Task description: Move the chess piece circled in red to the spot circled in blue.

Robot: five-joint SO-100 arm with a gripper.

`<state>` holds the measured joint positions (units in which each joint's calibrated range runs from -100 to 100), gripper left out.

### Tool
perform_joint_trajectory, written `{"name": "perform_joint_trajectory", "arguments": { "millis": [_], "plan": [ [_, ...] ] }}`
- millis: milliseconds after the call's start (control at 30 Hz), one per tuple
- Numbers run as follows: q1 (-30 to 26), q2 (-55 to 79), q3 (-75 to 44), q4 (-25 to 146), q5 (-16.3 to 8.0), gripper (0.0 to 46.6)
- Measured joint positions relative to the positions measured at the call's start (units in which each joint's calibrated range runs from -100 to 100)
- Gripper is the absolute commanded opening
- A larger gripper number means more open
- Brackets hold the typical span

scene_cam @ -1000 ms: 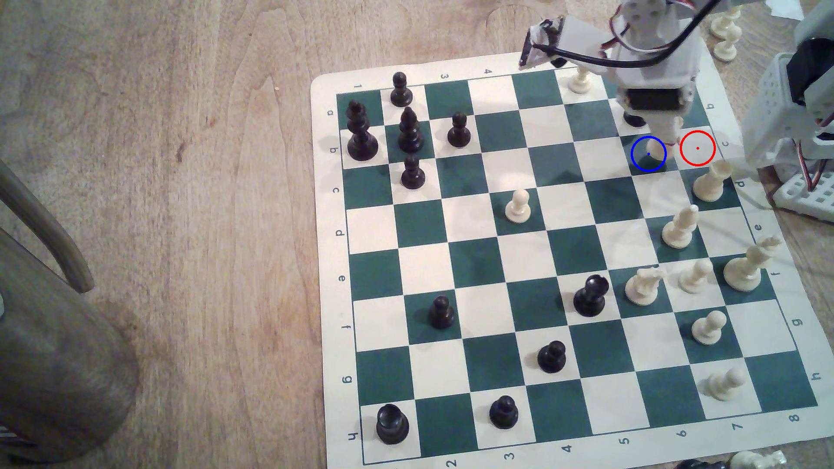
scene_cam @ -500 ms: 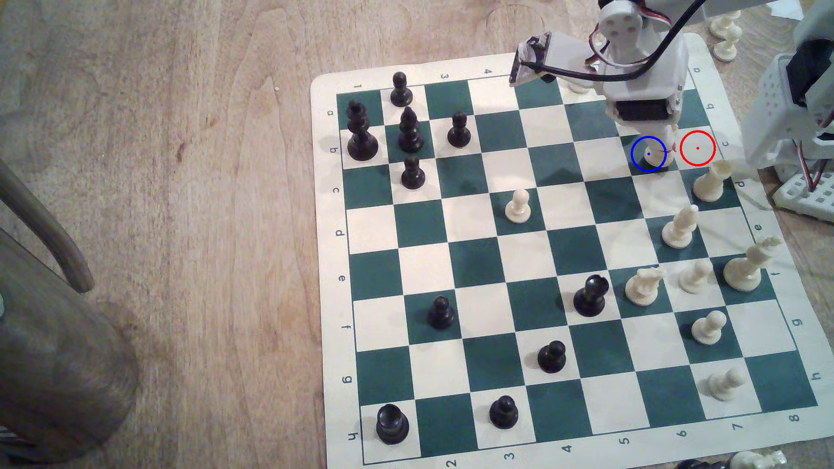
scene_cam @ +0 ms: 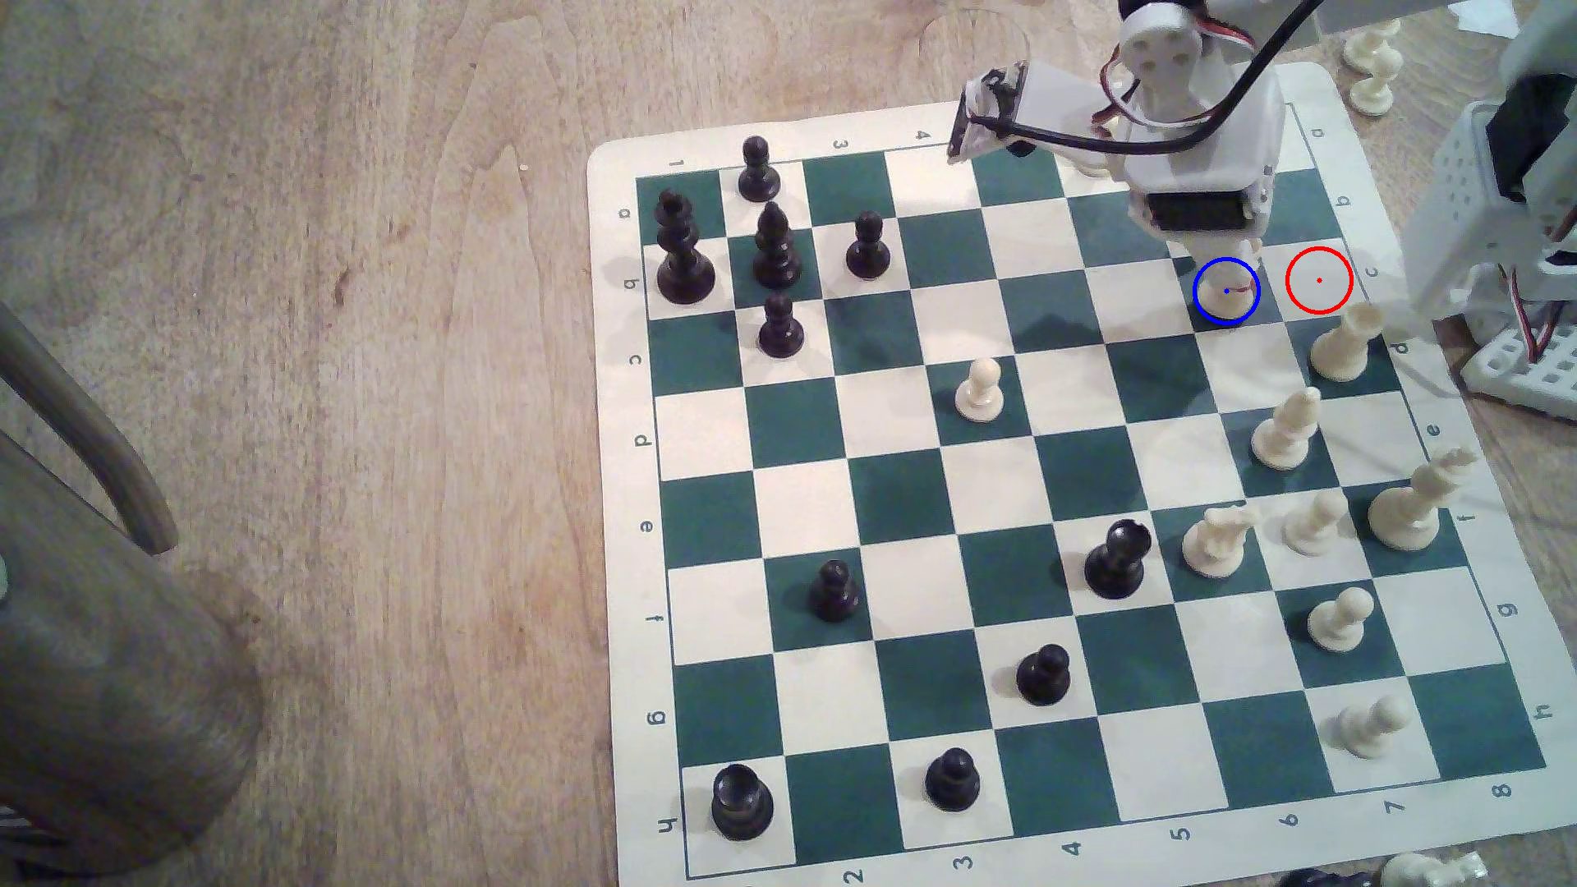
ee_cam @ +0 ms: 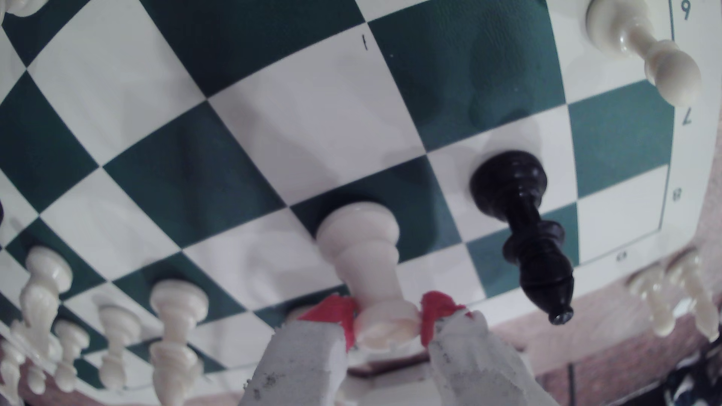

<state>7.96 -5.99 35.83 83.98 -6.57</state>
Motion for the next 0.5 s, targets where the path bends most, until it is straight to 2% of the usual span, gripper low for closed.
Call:
{"name": "perform_joint_trajectory", "arguments": {
  "millis": [100,233,267,300,400,500],
  "plan": [
    [0.00,0.08,0.00,0.00,0.00,3.1],
    [0.00,0.08,0.00,0.00,0.00,11.4],
    [0.00,0.08,0.00,0.00,0.00,16.8],
    [0.00,0.08,0.00,-0.48,0.00,18.7],
    [0.37,0.00,0.09,-2.23,0.00,22.2],
    [1.18,-1.01,0.27,-4.78,-0.73,23.2]
  ]
}}
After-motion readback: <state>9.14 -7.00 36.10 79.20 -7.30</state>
